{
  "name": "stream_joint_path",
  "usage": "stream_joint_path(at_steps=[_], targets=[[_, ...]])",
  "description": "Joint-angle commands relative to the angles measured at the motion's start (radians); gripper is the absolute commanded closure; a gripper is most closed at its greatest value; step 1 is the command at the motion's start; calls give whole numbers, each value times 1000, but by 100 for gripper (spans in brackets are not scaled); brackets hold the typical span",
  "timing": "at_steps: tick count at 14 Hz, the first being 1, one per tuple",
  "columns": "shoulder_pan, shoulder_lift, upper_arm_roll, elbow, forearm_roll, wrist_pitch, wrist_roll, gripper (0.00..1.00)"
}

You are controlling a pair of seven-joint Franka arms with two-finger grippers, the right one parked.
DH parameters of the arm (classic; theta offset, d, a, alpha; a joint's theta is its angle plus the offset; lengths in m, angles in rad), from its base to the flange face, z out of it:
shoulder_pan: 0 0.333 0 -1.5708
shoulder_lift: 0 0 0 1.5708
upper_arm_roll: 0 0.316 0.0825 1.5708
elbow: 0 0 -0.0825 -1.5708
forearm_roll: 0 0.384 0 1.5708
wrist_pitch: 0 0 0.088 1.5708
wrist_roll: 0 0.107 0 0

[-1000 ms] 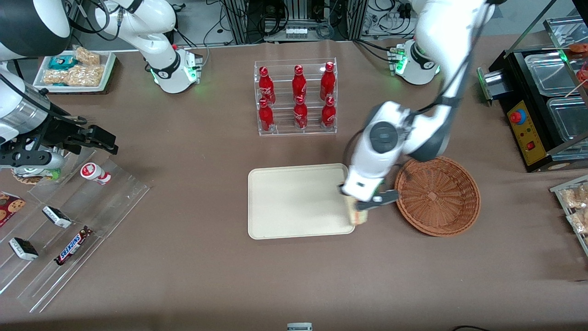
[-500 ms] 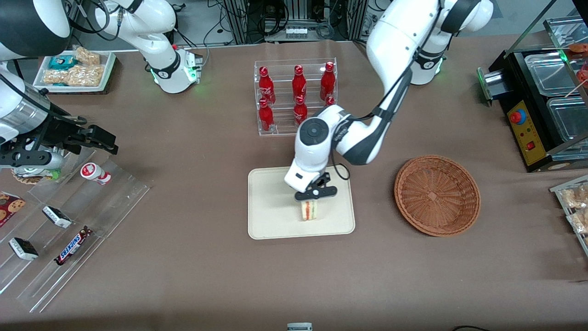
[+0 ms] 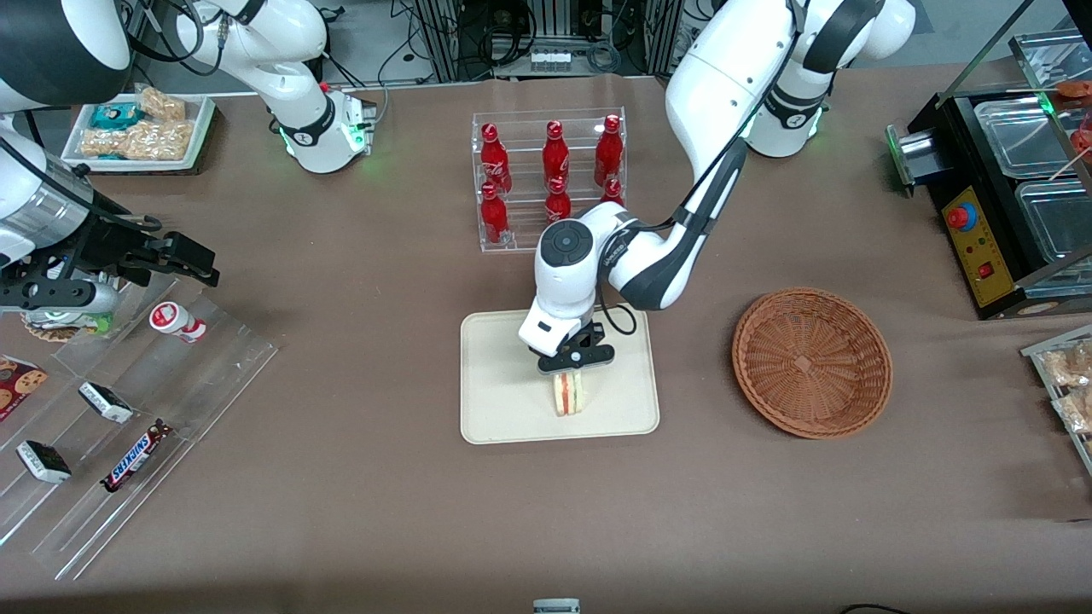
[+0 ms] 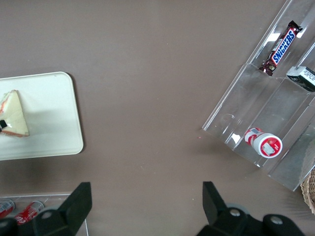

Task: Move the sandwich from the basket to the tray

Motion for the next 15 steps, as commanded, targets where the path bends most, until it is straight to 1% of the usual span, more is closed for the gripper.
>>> stream_joint_path(at_steps=[1,2,4,6,8,9,11,13,15], targets=[[0,-110,8,2,17,-92,-28,0],[4,-156,13,3,18,-130,-18,0],[55,-233,19,3,18,-224,16,0],[87,-316,21,-15,6,-316,131,0],[169,-345,16,-37,0,-376,156,0],[193,-362,16,-50,-9,-399,169,0],[283,-428,16,-119,-23,-431,281,0],[363,-509,18,-202,-75,-454,433,0],[441,-561,18,-242,-86,-495,539,0]])
